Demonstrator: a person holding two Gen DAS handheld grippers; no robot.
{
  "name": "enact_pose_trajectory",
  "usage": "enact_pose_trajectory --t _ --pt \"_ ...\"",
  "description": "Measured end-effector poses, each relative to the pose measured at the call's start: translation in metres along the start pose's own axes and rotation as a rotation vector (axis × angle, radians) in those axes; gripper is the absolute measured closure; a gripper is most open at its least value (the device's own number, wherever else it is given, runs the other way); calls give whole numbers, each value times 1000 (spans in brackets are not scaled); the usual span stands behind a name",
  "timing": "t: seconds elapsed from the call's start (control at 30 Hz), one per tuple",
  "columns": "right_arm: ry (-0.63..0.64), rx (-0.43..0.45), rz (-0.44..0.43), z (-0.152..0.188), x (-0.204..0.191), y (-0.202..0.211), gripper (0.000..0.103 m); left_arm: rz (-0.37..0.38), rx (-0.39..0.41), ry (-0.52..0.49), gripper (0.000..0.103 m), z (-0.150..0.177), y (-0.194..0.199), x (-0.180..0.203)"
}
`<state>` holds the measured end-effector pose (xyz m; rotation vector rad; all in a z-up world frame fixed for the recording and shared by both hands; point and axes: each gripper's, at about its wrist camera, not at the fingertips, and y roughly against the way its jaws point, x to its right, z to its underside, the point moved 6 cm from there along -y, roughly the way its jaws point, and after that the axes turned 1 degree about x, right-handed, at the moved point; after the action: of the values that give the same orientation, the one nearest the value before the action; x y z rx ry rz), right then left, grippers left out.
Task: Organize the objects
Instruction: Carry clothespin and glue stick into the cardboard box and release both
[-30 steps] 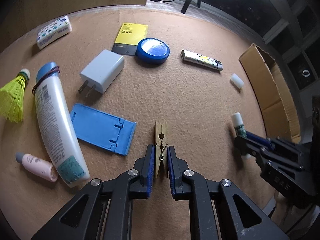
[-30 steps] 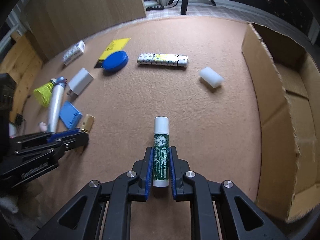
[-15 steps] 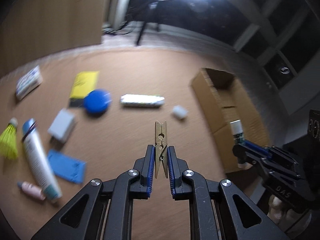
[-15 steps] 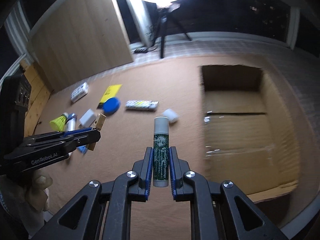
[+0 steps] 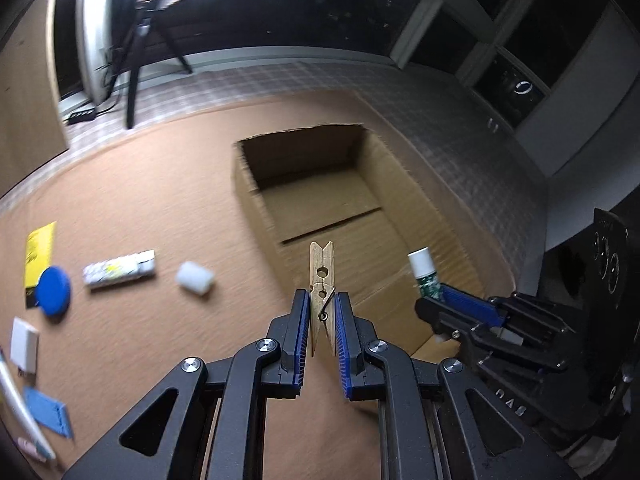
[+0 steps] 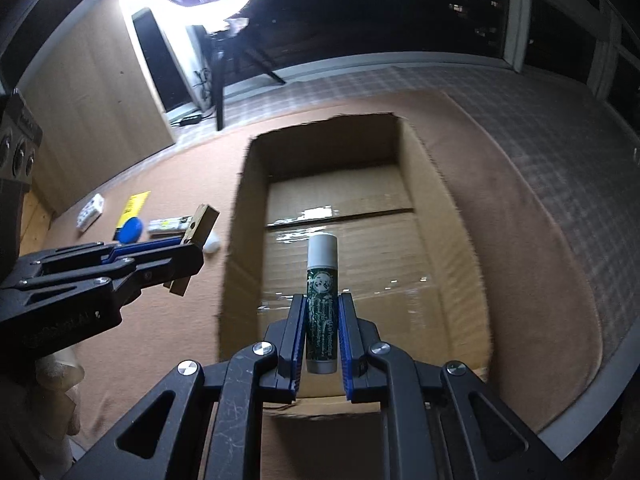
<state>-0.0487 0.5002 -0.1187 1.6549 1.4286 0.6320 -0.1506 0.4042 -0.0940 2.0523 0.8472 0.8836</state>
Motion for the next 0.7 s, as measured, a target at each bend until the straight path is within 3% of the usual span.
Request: enact_pose_trajectory --t 0.33,0.4,0.43,0.53,0.7 --pt "5 -26 -32 4 10 -4 85 13 -35 -20 89 -10 -27 20" --pt "9 -20 -27 4 9 -3 77 13 -31 -21 73 -11 -26 18" --pt "9 -16 -26 4 9 -2 75 16 -27 -21 70 -12 -24 19" --pt "6 -15 -42 5 7 0 71 3 -13 -30 69 -11 -19 14" --pt "-30 -4 -57 9 5 5 53 -18 1 1 69 -11 -7 -10"
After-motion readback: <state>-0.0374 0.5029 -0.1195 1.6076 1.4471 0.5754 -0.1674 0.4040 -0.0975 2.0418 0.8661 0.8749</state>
